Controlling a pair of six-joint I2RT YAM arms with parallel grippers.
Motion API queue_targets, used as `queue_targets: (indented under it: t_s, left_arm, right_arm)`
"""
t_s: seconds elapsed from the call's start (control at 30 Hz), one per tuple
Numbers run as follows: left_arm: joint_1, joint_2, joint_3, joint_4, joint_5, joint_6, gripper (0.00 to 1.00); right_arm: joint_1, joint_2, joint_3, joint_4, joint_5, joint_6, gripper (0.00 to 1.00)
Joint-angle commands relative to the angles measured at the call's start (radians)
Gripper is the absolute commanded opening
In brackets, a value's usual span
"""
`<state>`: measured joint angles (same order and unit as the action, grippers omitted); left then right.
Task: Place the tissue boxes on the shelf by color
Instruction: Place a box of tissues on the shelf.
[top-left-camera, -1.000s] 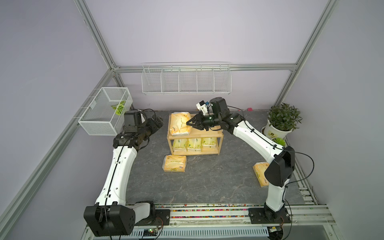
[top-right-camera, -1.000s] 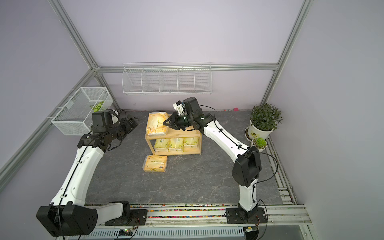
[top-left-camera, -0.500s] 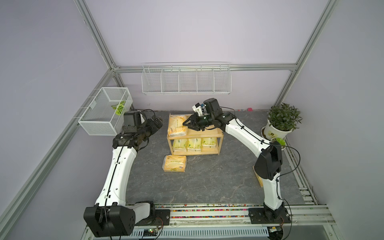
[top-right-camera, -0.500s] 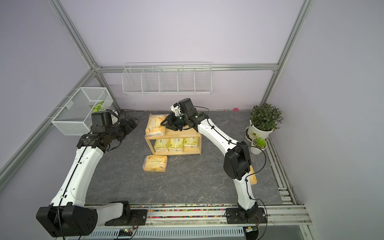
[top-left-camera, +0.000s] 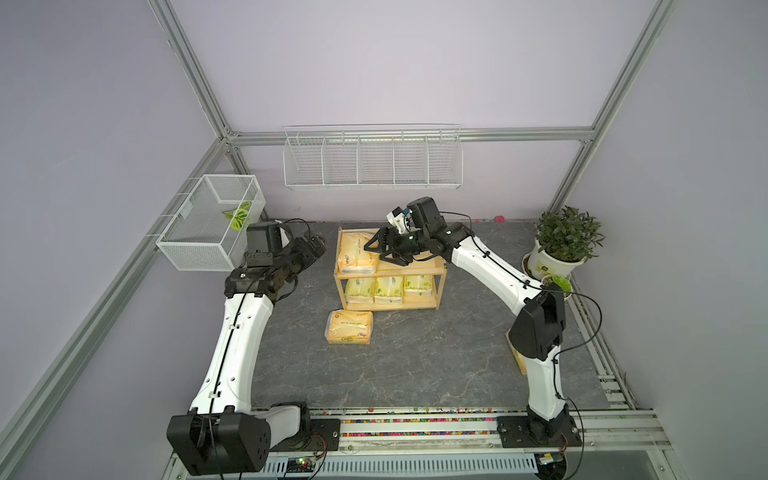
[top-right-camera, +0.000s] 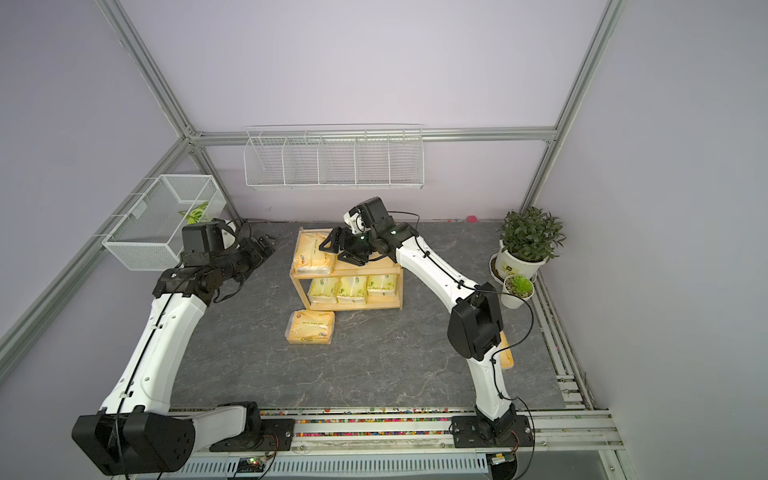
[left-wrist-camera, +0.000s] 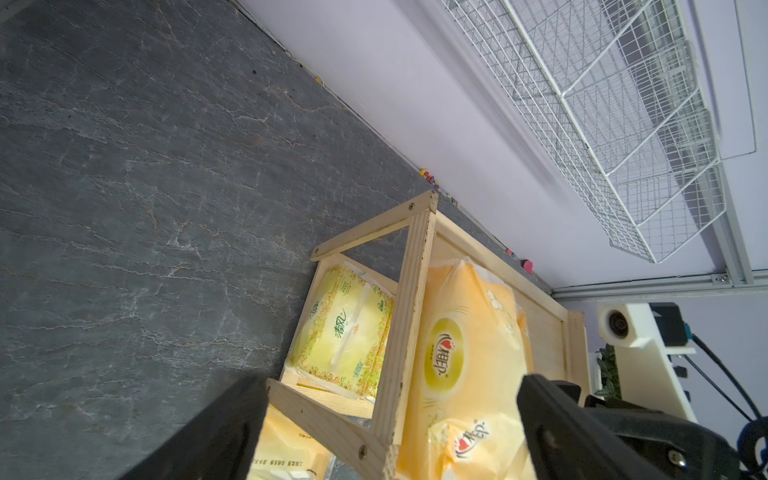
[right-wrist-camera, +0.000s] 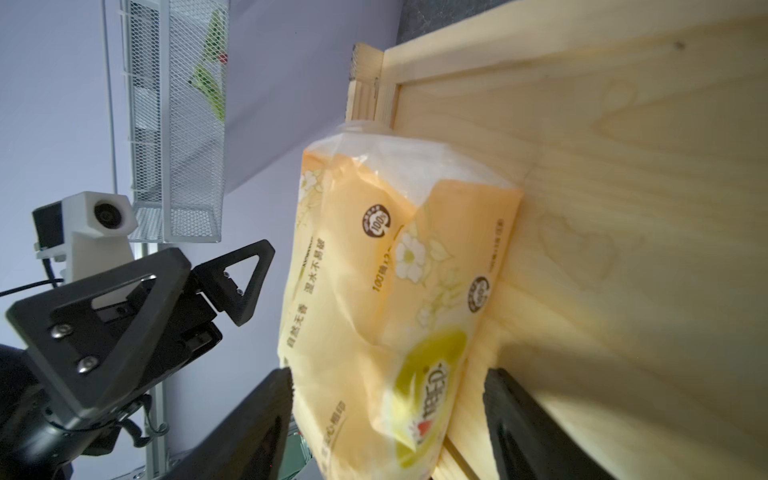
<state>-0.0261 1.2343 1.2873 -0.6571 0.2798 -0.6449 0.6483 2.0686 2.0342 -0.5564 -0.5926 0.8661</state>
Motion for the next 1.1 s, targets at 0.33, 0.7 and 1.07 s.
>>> queue_targets:
  t_s: [0.33,0.7,1.07]
  left_arm:
    - [0.004,-0.03,-0.006,0.005,0.021,0.009,1.0]
    - [0.005,-0.049,-0.037,0.011,0.029,0.007,1.0]
    - [0.004,-0.059,-0.052,0.013,0.027,0.01,1.0]
  right_arm:
    - [0.024,-0.001,0.099,-0.085,0.04,-0.052,0.77]
    - [0.051,0.068,0.194,-0.109,0.035,-0.042,0.76]
    - [0.065,0.086,0.245,-0.073,-0.001,-0.037,0.75]
